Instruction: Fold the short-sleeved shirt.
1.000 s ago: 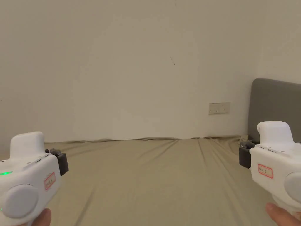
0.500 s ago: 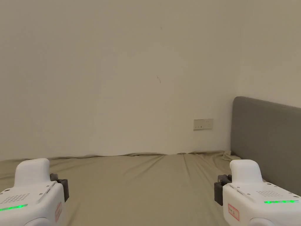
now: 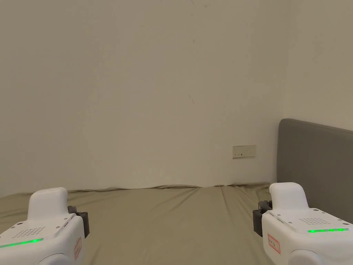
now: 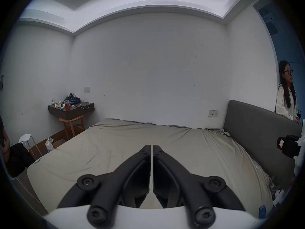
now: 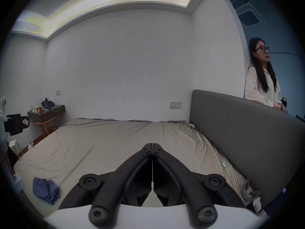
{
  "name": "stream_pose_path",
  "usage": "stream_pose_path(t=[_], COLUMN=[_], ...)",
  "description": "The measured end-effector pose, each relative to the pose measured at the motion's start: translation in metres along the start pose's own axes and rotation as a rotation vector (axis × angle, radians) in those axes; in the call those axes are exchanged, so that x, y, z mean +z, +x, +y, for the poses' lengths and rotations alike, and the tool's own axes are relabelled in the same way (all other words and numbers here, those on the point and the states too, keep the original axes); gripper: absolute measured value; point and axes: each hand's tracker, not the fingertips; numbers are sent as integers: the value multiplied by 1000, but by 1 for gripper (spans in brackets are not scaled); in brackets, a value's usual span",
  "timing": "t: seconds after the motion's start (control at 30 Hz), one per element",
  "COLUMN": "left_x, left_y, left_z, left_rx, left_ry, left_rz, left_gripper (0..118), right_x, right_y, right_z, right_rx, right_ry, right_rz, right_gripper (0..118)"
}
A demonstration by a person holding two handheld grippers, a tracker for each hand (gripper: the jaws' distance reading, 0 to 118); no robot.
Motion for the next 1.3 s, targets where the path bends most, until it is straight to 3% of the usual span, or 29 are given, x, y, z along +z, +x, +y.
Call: stream_pose_path(t=[0.83,0.87,0.9,0.93,0.97,1.0,1.13,1.3], left_x=[4,4,4,2,5,4,7,9], left_y=[-5,-6,-7,-7,-8,-8,-5,-5], left_z=[4,5,5,5,6,1,6,6], left_rx=[18,30,44,50,65,61,27,24], left_ry=[0,1,2,-8,29,42,42,38], left_rz=[-20,-29,-33,-33,-63,-50,-21,-21], left_gripper=[3,20,83,118,118,118,118,118], right_x=[3,3,3,3,1,-5,2,1], right_y=[-6,-6,-7,-7,-6,-7,-3,-8], right_z=[6,6,6,6,7,6,5,3], right_rx=[9,8,6,0,-10,-9,-53,-11], right_ry=[8,8,7,5,-4,-55,-54,-13], right_rz=[3,6,8,8,1,-15,45,8], right_gripper=[3,3,10,36,89,118,118,118])
